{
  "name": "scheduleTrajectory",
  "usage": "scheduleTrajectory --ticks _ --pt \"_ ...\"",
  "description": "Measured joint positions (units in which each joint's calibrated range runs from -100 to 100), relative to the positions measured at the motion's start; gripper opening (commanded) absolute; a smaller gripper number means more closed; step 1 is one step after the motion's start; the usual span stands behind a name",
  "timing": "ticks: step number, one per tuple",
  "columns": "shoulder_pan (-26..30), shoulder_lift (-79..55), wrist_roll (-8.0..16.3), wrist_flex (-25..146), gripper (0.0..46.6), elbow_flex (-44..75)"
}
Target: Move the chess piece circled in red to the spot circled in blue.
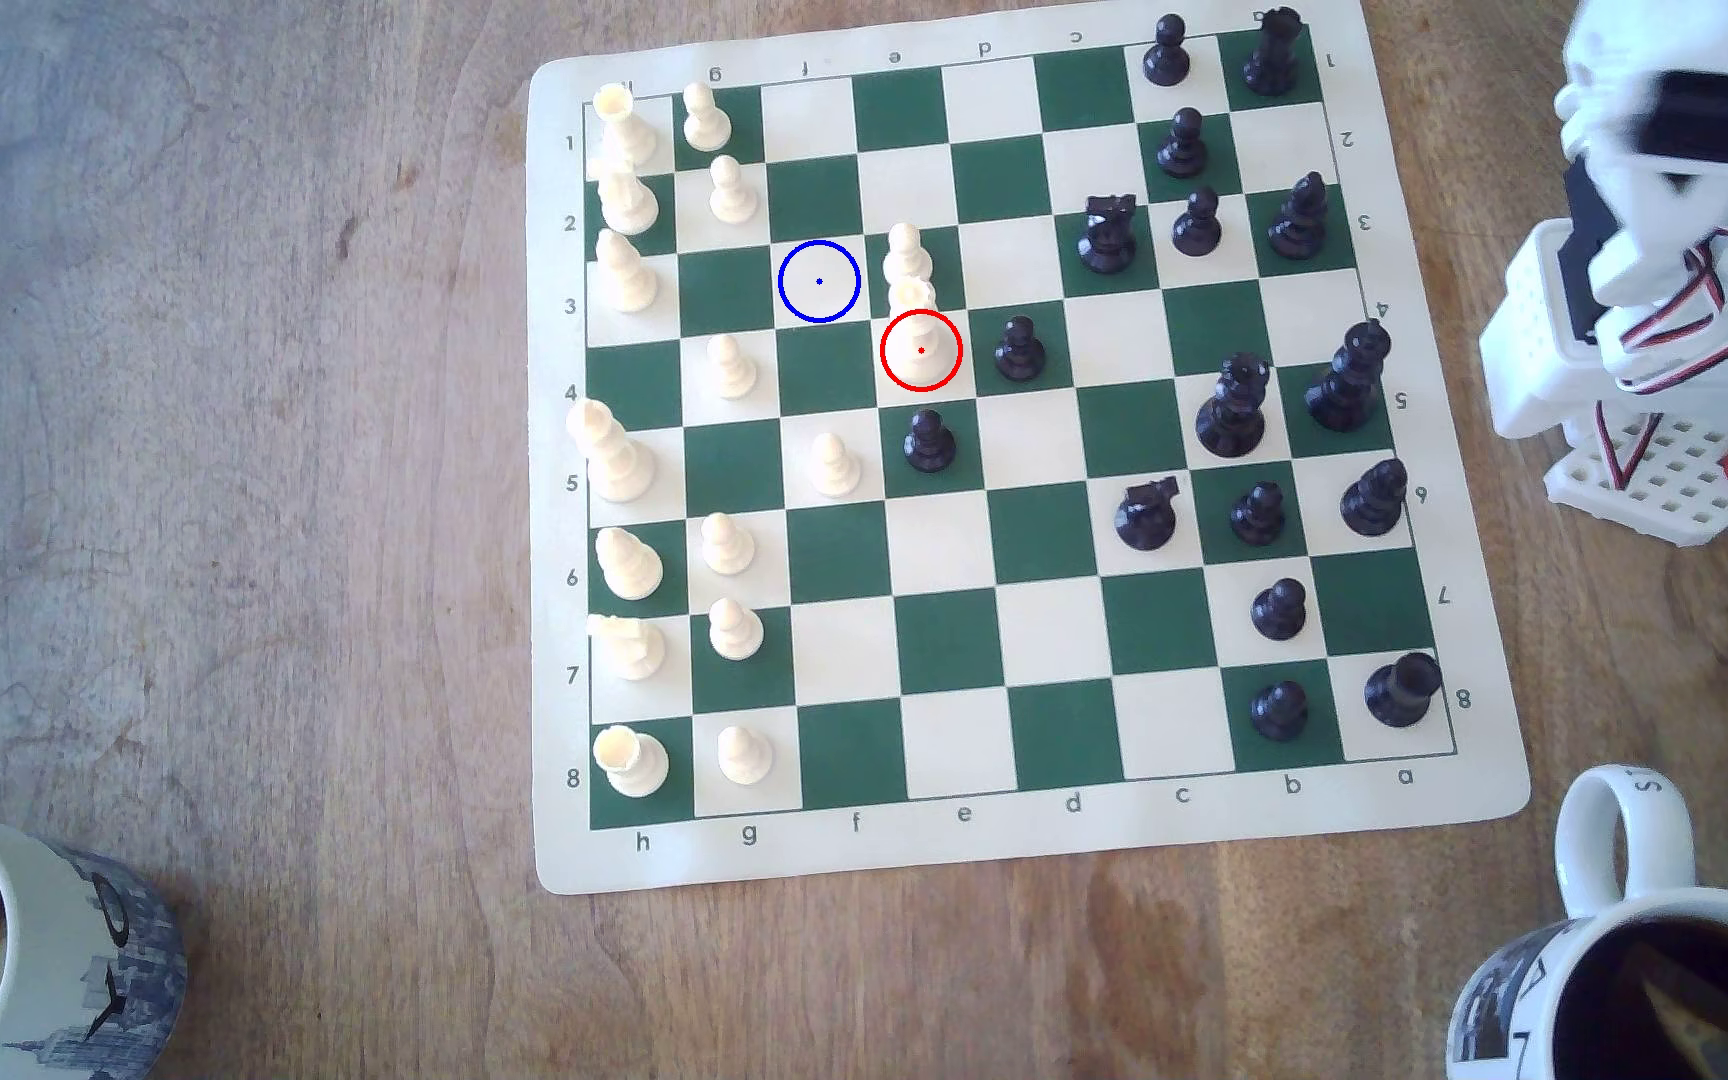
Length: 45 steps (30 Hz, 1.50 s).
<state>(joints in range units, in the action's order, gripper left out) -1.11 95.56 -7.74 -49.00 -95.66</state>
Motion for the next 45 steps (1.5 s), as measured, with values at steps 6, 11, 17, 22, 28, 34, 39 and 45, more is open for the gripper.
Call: scheduleTrajectory --ticks 6,11,17,22,28,34,39,45 --pt "-2.06 0.25 0.0 27.81 0.2 4.79" --pt "-4.28 -5.28 0.2 48.21 0.3 13.65" --pt "-3.39 -19.86 2.93 65.9 2.3 25.21" --pt "-3.24 -24.55 2.88 72.67 1.5 30.55" --pt "-1.47 -36.95 6.06 87.49 5.3 44.83" --pt "-3.17 -52.2 9.38 100.4 9.1 56.3" --pt "-4.35 -62.42 11.23 108.05 15.1 64.98" --pt "-4.28 -68.37 11.43 108.92 15.2 69.14"
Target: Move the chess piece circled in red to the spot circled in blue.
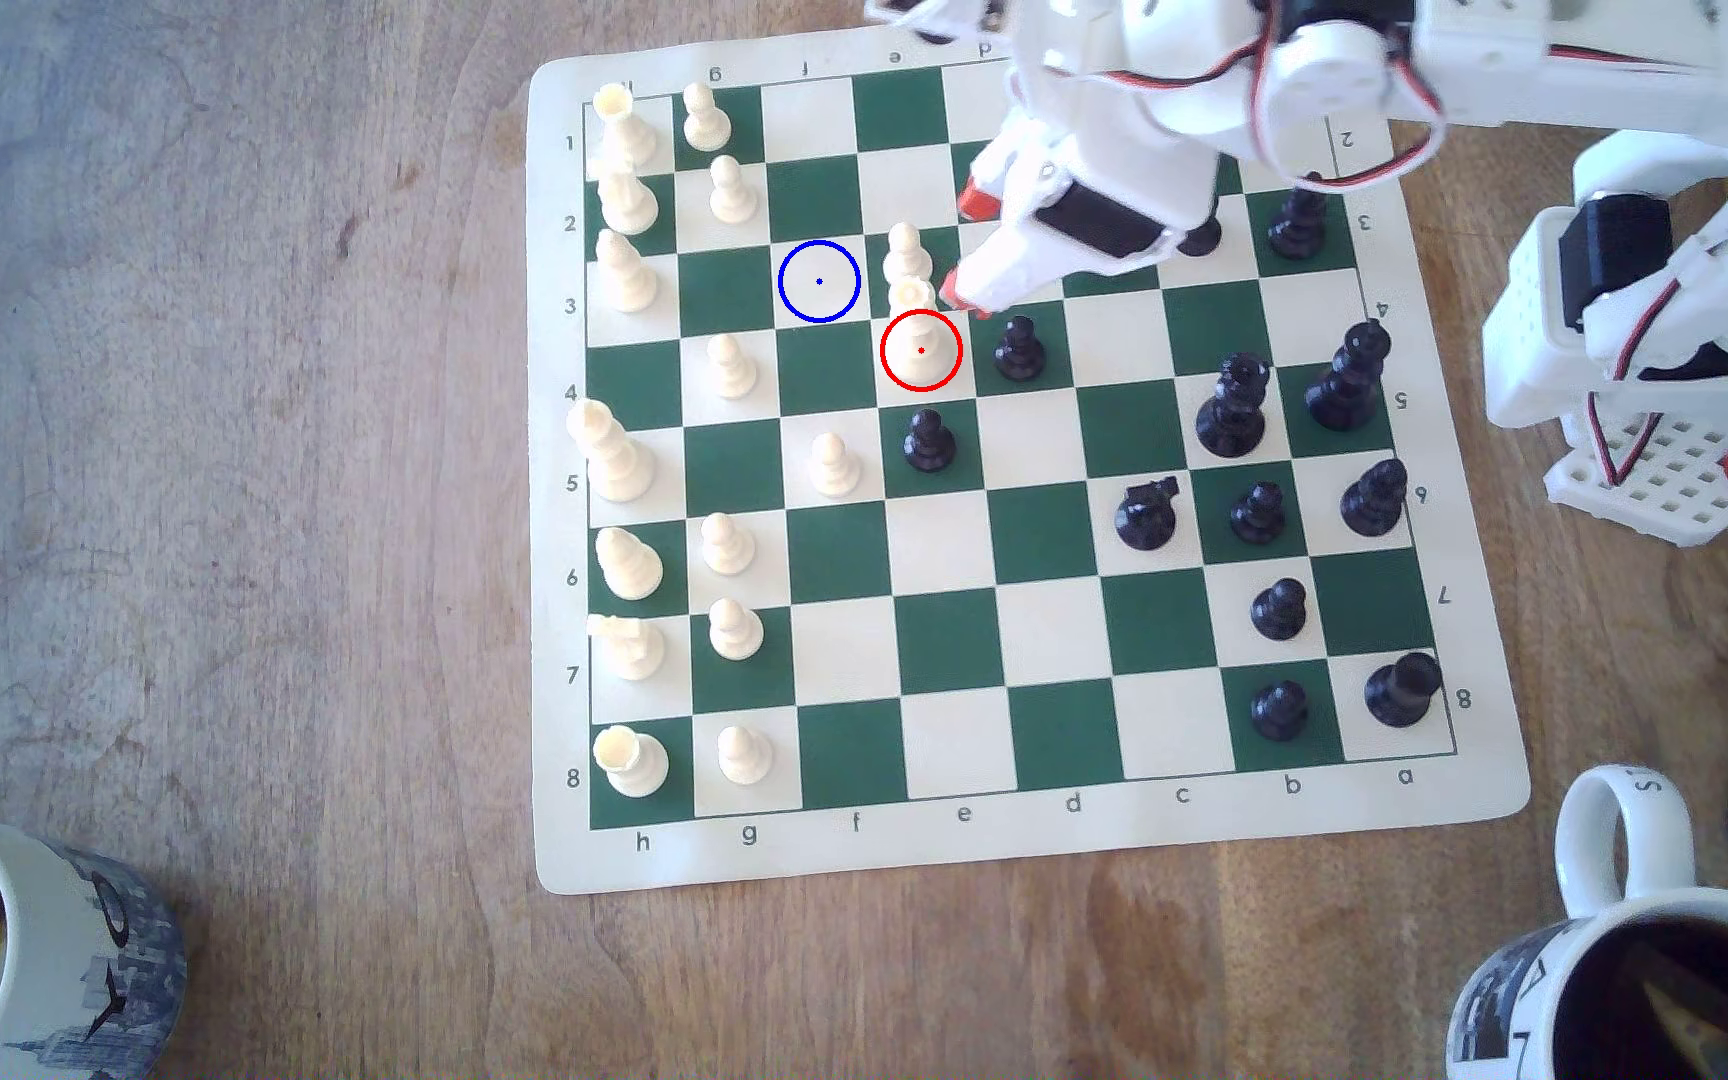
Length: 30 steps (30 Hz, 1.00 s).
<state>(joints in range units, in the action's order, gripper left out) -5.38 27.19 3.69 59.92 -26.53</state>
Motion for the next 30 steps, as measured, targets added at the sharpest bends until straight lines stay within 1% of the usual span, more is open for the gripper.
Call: scheduleTrajectory --ticks 7,11,21,30 --pt "-1.18 -9.8 0.29 0.72 15.9 7.14" --pt "-2.29 -14.24 0.29 0.72 16.1 8.4" --pt "-3.24 -20.19 0.1 -0.56 16.7 8.68" --pt "-3.32 -24.21 0.05 -1.51 16.3 12.11"
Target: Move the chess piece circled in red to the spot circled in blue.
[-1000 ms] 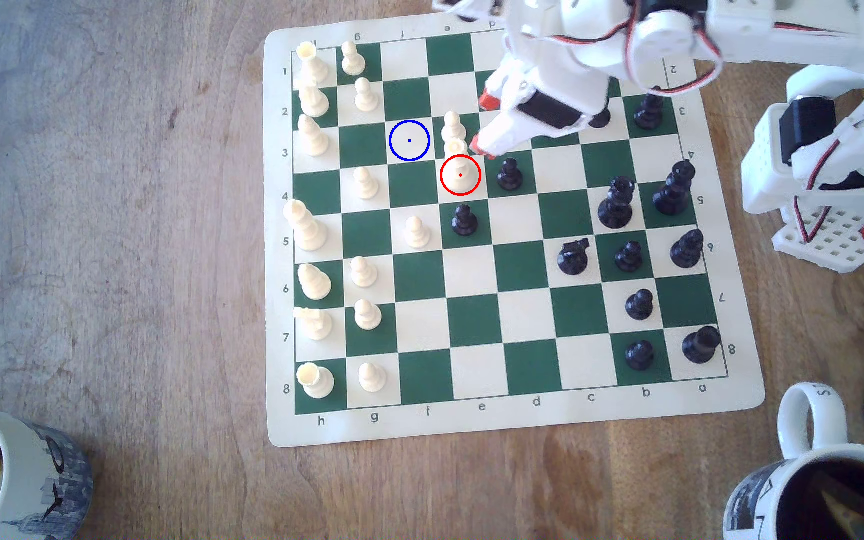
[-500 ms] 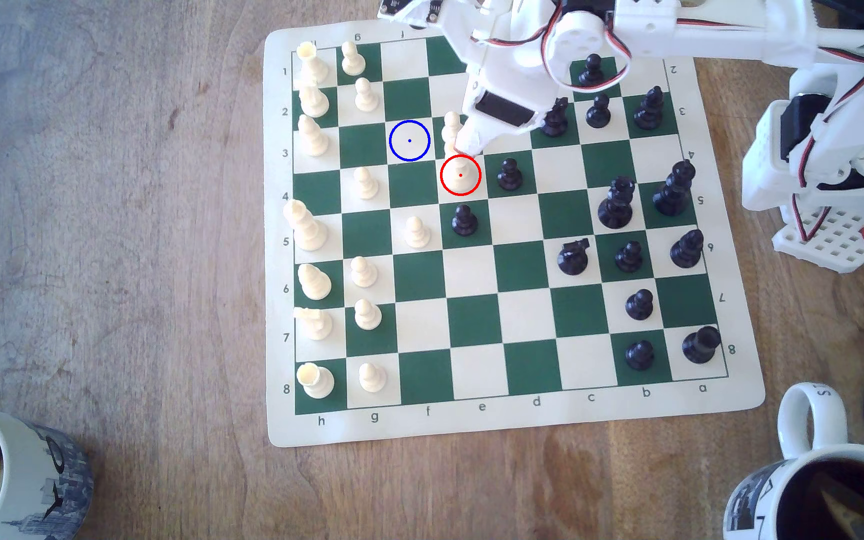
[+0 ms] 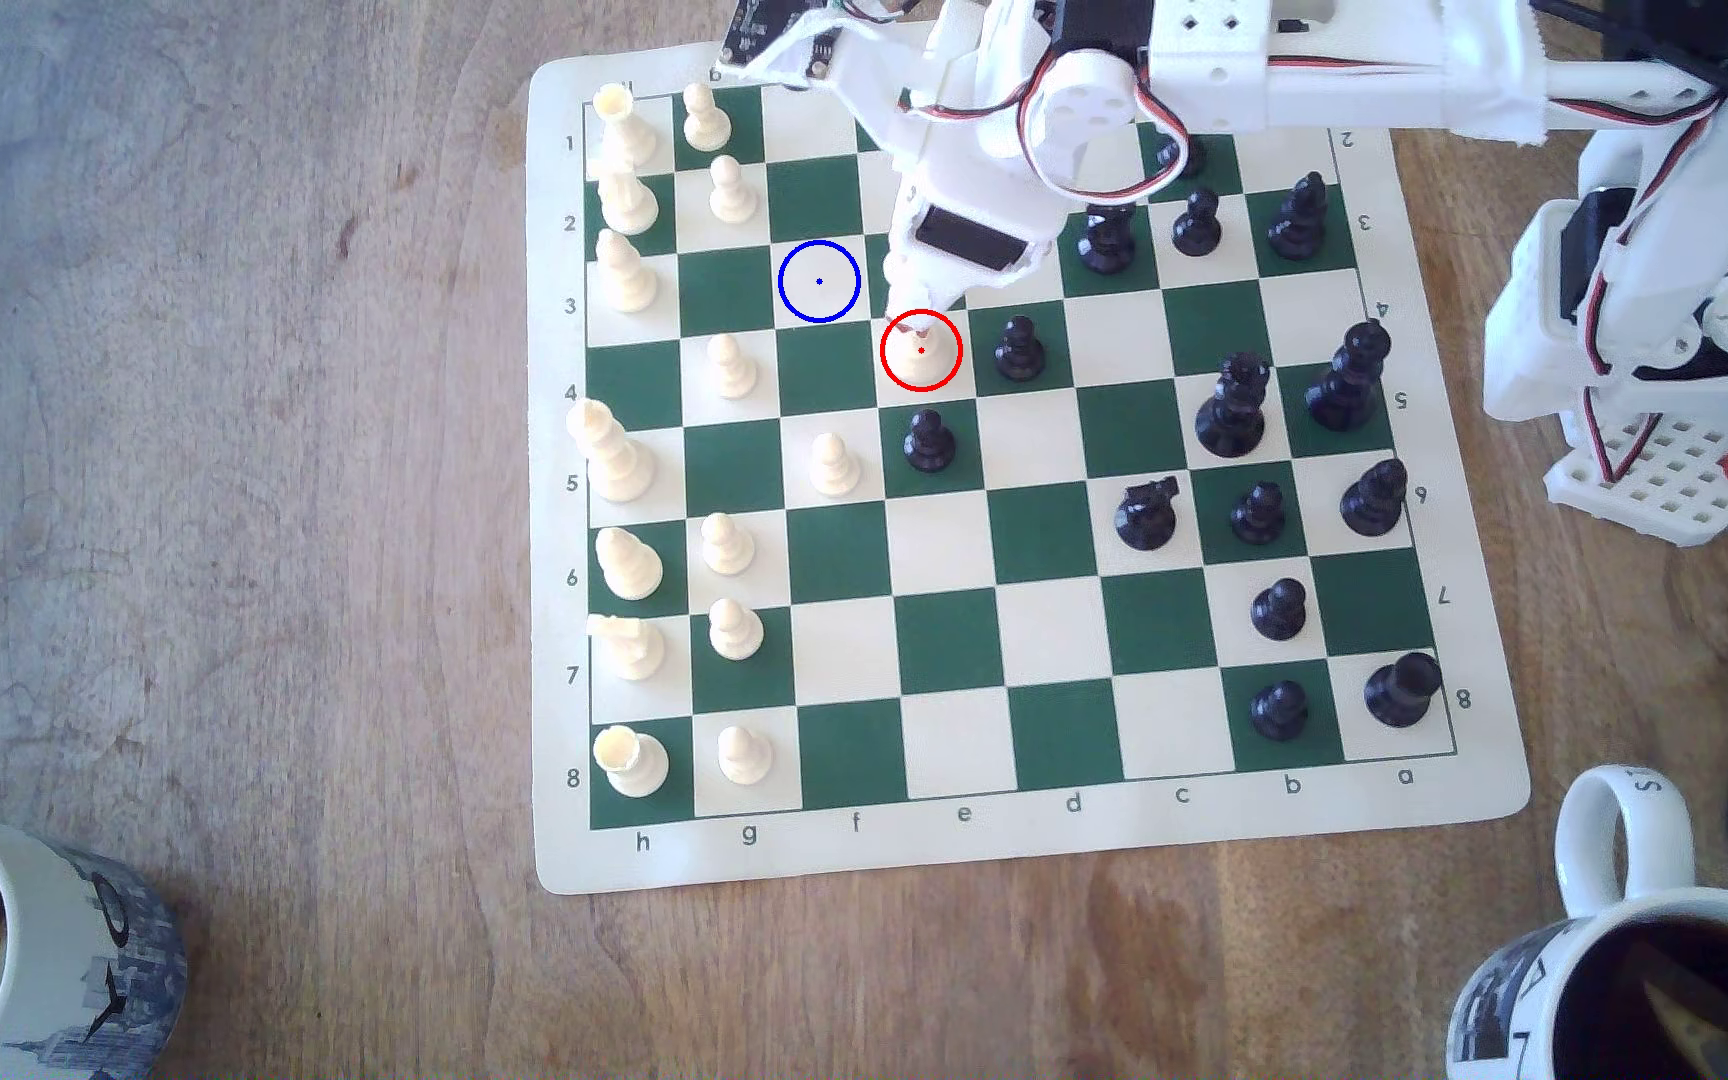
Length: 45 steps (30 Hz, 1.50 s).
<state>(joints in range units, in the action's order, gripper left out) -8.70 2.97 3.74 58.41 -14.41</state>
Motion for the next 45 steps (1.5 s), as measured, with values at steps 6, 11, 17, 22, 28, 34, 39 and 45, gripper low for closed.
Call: scheduleTrajectory --ticks 6,11,17,22,28,34,39,45 --pt "0.88 -1.01 0.0 -0.56 16.2 0.0" --pt "1.11 -3.02 0.0 -0.8 15.9 0.0" --pt "1.03 -4.61 0.0 -0.8 15.1 1.9" --pt "1.84 -4.61 -0.05 -1.51 14.9 2.62" --pt "1.55 -5.11 -0.05 -1.51 15.0 2.71" --pt "1.55 -5.61 -0.05 -1.51 15.0 3.16" --pt "1.55 -5.61 -0.05 -1.51 15.0 3.16" --pt "1.55 -5.7 -0.05 -1.35 15.0 3.16"
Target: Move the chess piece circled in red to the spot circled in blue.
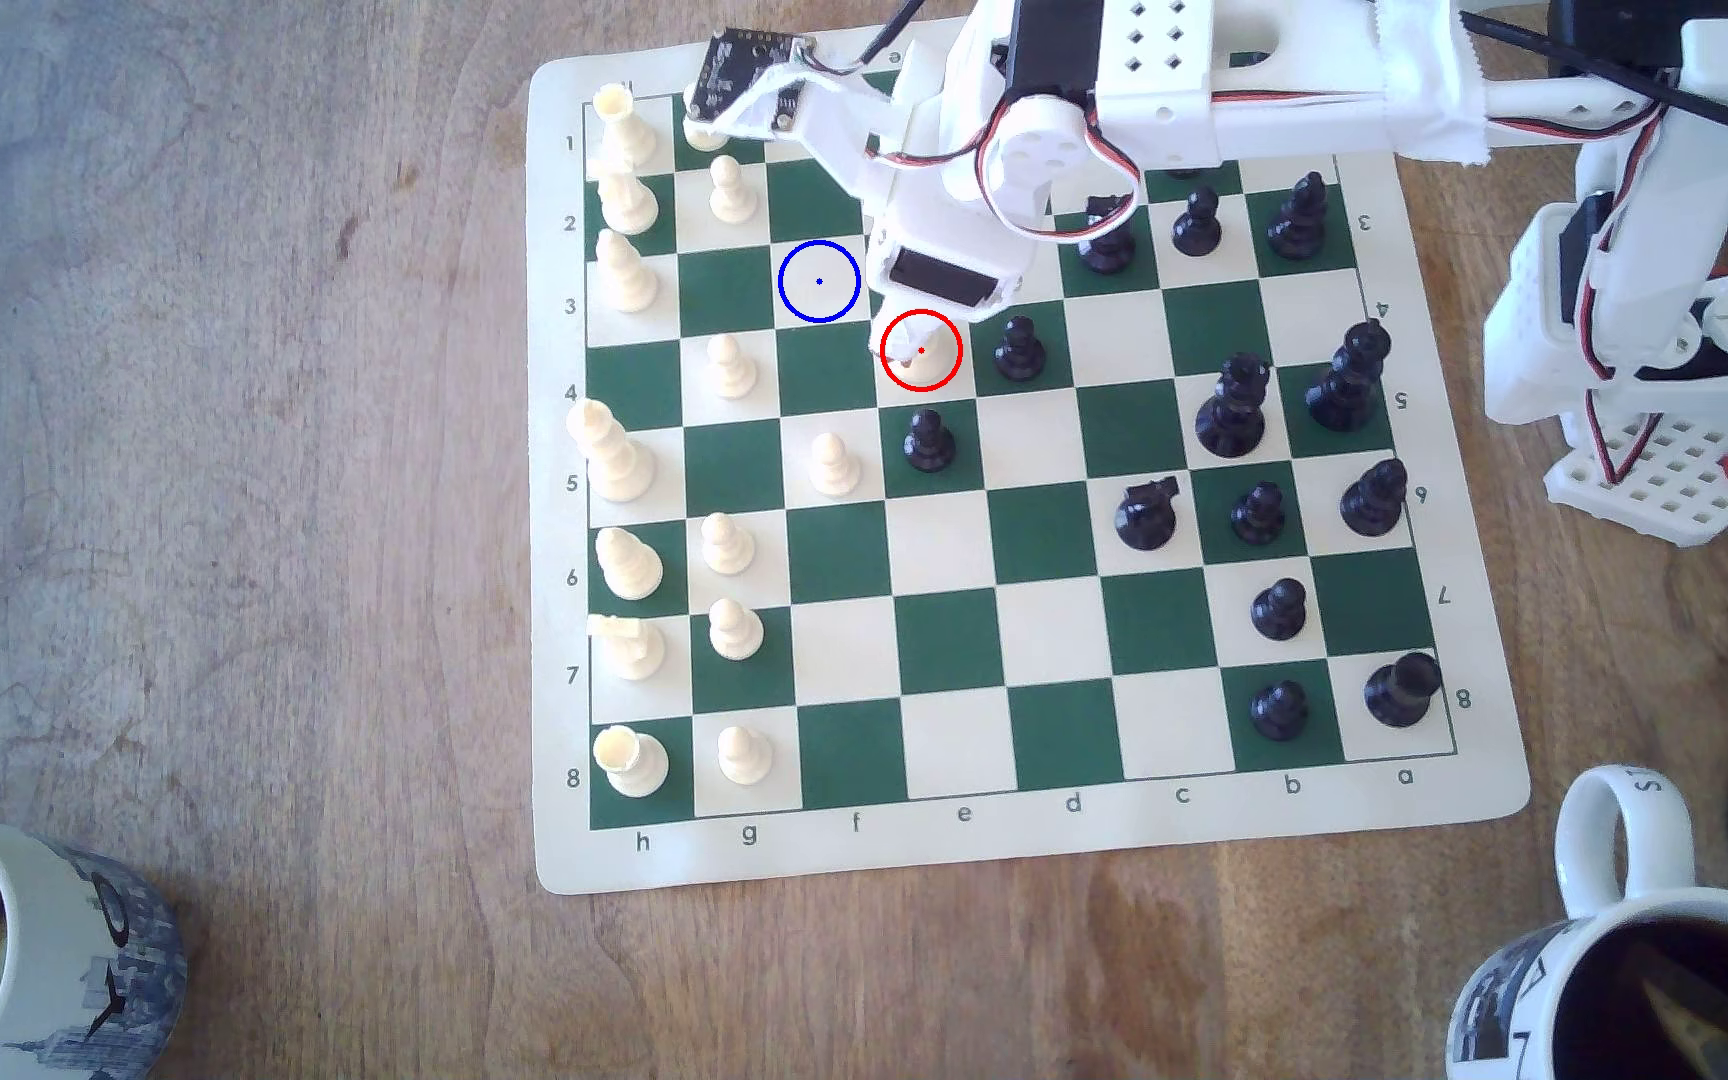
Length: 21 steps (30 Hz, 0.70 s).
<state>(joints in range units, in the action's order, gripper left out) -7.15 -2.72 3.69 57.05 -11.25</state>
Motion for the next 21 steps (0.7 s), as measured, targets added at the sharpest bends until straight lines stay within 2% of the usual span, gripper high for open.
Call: scheduleTrajectory --ticks 13,21 --pt "0.0 0.0 -0.44 1.35 12.9 0.0" --pt "0.0 0.0 -0.44 1.35 6.2 0.0"
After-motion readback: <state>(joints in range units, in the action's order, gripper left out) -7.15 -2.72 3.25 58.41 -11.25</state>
